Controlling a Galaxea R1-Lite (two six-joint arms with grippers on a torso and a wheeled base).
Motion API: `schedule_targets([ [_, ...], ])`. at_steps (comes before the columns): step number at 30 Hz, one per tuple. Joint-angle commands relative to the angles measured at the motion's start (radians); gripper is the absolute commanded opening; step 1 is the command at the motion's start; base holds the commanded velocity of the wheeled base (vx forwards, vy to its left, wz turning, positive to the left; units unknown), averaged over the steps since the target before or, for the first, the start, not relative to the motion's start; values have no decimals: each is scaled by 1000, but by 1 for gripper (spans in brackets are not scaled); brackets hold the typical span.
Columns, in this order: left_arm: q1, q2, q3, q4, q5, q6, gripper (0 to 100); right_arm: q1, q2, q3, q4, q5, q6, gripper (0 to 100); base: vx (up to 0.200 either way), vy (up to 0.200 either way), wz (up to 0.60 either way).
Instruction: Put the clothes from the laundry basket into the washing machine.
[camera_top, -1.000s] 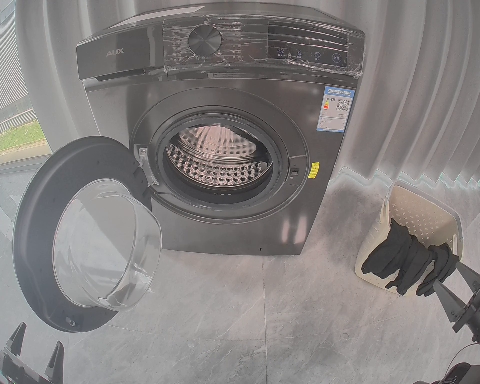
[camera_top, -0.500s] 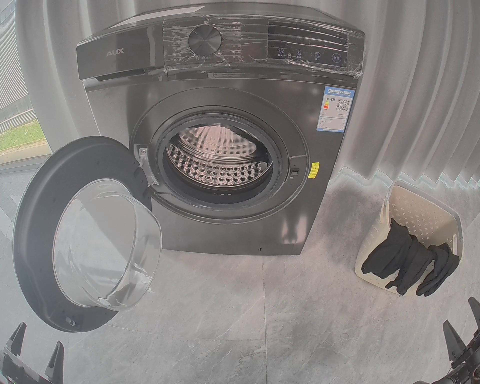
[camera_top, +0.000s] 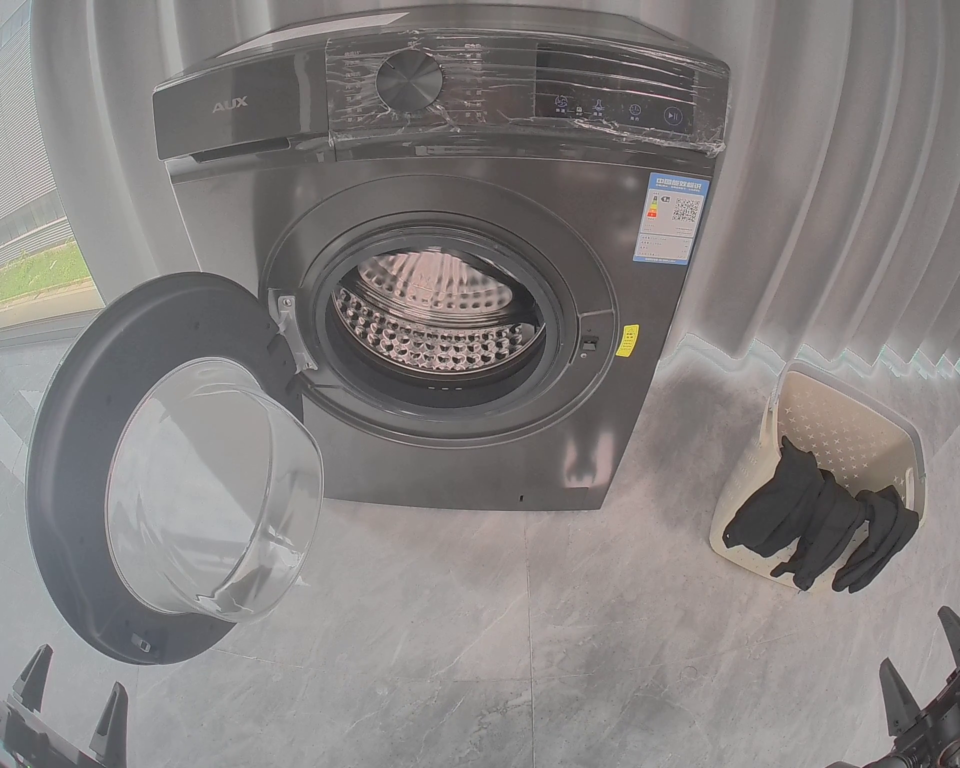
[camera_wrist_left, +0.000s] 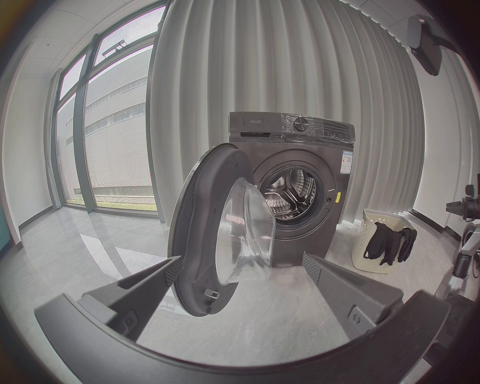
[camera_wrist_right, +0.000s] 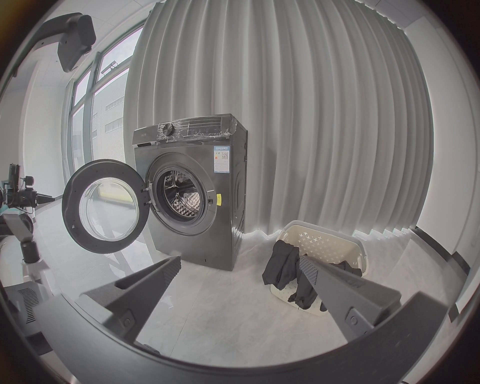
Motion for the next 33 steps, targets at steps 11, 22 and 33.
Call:
schedule_targets([
  [11, 0, -15, 18, 0, 0, -1, 100, 10, -26, 17, 34, -119, 65, 100, 0, 0, 0],
  [22, 0, -13, 18, 0, 0, -1, 100, 10, -26, 17, 35, -119, 61, 100, 0, -91, 0],
  [33, 0, -13, 18, 0, 0, -3, 100, 10, -26, 17, 35, -119, 61, 100, 0, -18, 0],
])
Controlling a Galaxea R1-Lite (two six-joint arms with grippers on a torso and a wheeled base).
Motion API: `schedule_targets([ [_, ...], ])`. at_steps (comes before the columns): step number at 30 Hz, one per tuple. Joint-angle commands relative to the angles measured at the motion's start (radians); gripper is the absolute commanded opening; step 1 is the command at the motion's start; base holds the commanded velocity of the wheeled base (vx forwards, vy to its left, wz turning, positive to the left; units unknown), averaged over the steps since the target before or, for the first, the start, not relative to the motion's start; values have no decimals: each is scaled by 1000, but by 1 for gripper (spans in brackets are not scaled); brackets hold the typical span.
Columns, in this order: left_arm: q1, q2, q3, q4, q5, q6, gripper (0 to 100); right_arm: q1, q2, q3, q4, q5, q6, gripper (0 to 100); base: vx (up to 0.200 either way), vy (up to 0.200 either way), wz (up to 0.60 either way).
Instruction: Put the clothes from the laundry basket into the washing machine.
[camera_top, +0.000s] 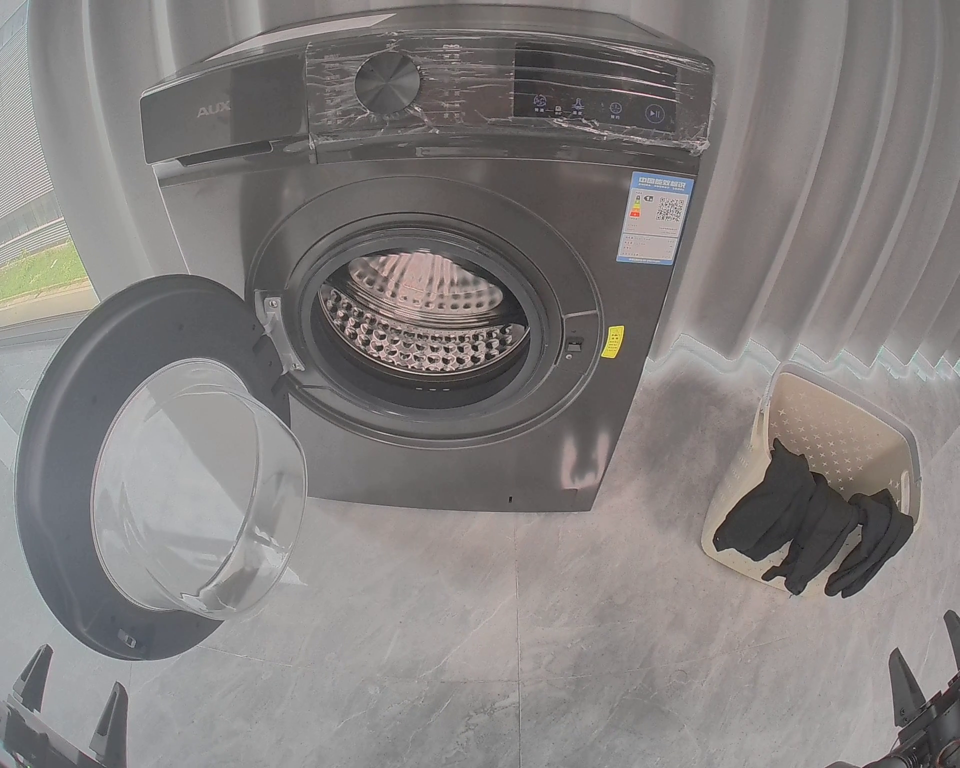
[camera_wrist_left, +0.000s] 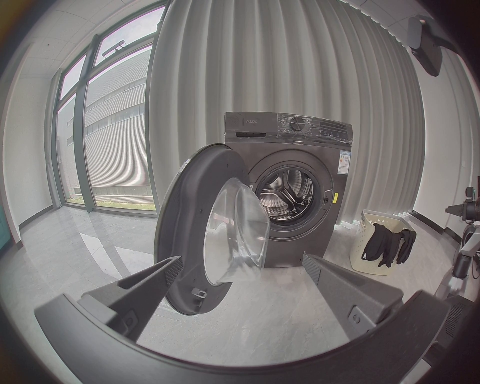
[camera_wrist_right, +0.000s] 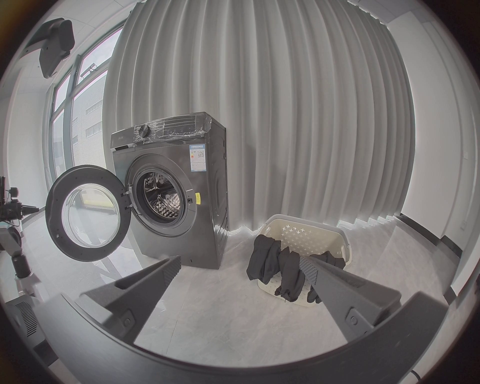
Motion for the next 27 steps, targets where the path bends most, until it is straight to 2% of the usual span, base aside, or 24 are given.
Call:
schedule_targets([
  [1, 0, -13, 18, 0, 1, -1, 100, 1, -3, 18, -1, 0, 0, 100, 0, 0, 0],
  [8, 0, -13, 18, 0, -1, -1, 100, -1, -3, 18, -1, 0, 0, 100, 0, -171, 0],
  [23, 0, -13, 18, 0, -1, -1, 100, -1, -3, 18, -1, 0, 0, 100, 0, 0, 0],
  [27, 0, -13, 18, 0, -1, -1, 100, -1, -3, 18, -1, 0, 0, 100, 0, -150, 0],
])
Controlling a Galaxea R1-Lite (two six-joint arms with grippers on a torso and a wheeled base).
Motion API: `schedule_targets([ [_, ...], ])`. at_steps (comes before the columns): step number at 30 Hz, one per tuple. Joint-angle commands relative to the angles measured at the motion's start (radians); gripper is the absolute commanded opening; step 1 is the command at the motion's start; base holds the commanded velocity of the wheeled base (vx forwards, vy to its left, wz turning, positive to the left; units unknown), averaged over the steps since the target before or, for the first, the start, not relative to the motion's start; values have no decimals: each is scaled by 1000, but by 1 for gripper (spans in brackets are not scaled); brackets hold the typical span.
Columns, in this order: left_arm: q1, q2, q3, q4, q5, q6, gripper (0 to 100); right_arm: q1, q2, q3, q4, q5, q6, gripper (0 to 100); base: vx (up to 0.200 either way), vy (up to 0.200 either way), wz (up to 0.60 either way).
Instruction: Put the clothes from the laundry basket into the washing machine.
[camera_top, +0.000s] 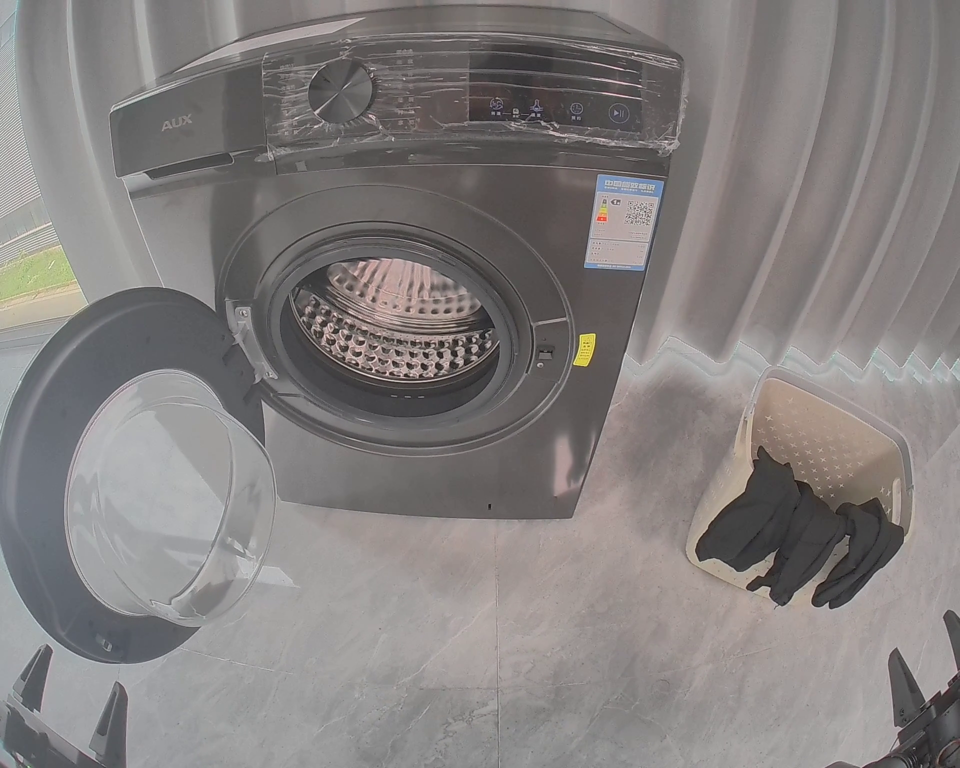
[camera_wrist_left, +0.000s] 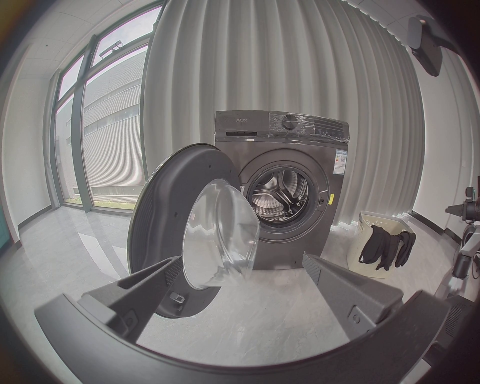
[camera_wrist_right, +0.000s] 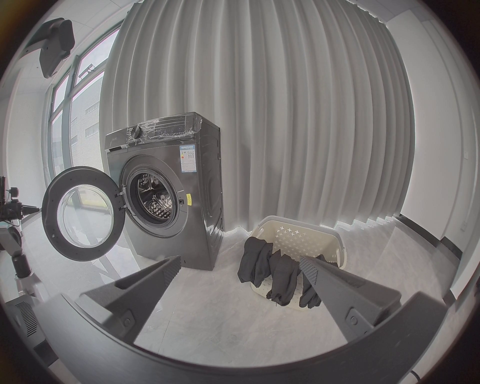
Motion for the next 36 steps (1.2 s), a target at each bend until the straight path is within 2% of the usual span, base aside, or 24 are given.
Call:
schedule_targets([
  [1, 1, -13, 18, 0, 0, -1, 100, 0, -4, 18, 0, 0, 0, 100, 0, 0, 0],
  [17, 1, -13, 18, 0, 1, 1, 100, 0, -4, 18, 0, 0, 0, 100, 0, 0, 0],
  [29, 1, -13, 18, 0, 3, -1, 100, 0, -4, 18, 0, 0, 0, 100, 0, -200, 0],
  [36, 1, -13, 18, 0, 1, -1, 100, 2, -4, 18, 0, 0, 0, 100, 0, 0, 0],
])
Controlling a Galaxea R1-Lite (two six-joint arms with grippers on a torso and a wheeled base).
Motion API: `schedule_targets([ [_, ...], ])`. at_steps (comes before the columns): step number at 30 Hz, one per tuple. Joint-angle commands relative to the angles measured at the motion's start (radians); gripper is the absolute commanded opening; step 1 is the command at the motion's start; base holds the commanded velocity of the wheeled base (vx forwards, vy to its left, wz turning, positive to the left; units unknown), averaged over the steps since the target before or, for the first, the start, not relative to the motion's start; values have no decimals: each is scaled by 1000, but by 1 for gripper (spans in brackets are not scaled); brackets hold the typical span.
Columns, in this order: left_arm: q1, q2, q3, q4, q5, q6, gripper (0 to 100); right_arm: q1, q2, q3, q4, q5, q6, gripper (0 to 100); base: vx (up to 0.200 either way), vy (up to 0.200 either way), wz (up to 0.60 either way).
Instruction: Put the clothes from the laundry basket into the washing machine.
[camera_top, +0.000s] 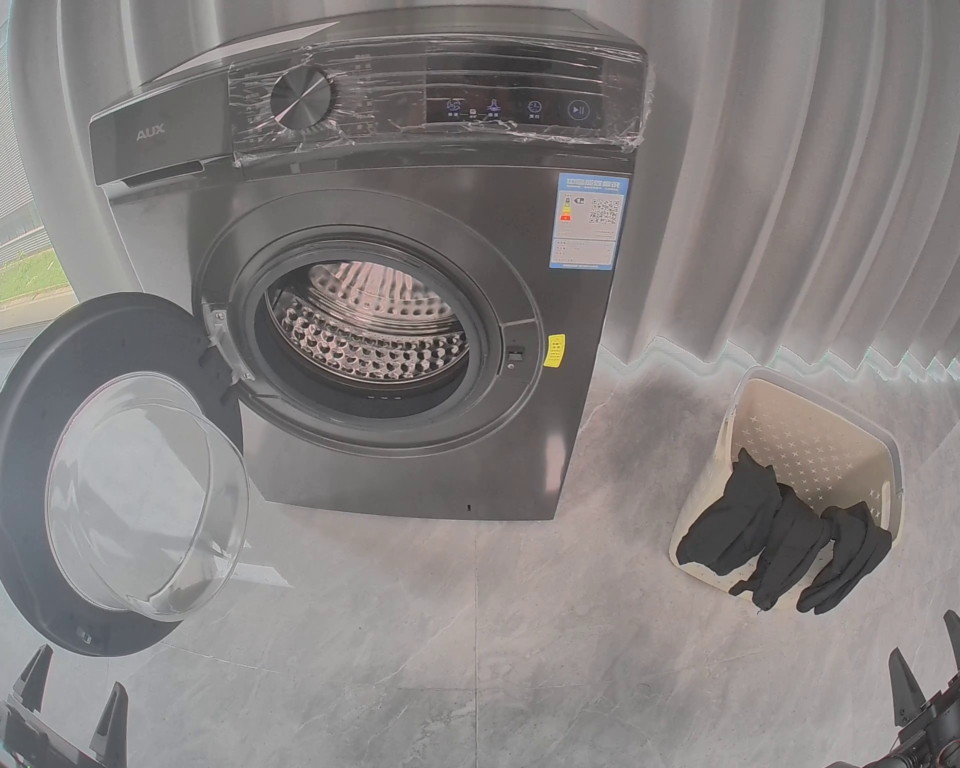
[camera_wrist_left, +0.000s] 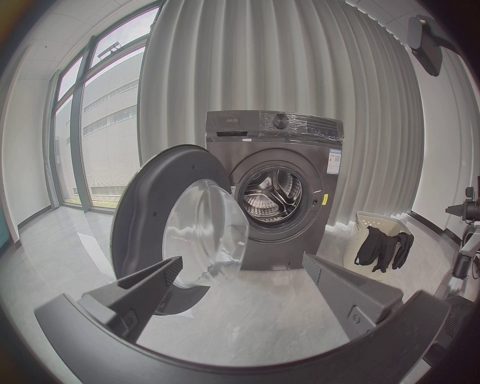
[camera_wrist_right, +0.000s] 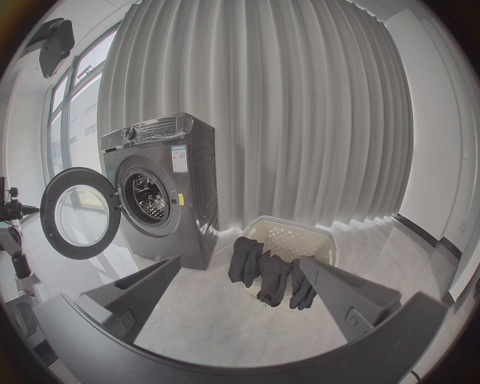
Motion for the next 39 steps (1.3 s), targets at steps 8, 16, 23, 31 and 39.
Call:
schedule_targets([
  [8, 0, -13, 18, 0, -1, -2, 100, 1, -5, 18, 0, 0, 0, 100, 75, 0, 0],
  [16, 0, -15, 18, 0, 1, 2, 100, -1, -5, 18, 0, 0, 0, 100, 75, 0, 0],
  [23, 0, -13, 18, 0, -2, 2, 100, -2, -5, 18, 0, 0, 4, 100, 0, 0, 0],
  [31, 0, -13, 18, 0, -2, 0, 100, -1, -5, 18, 0, 2, 0, 100, 0, 0, -75],
  [39, 0, -13, 18, 0, -2, 2, 100, 1, -5, 18, 0, 2, -2, 100, 0, 0, -450],
])
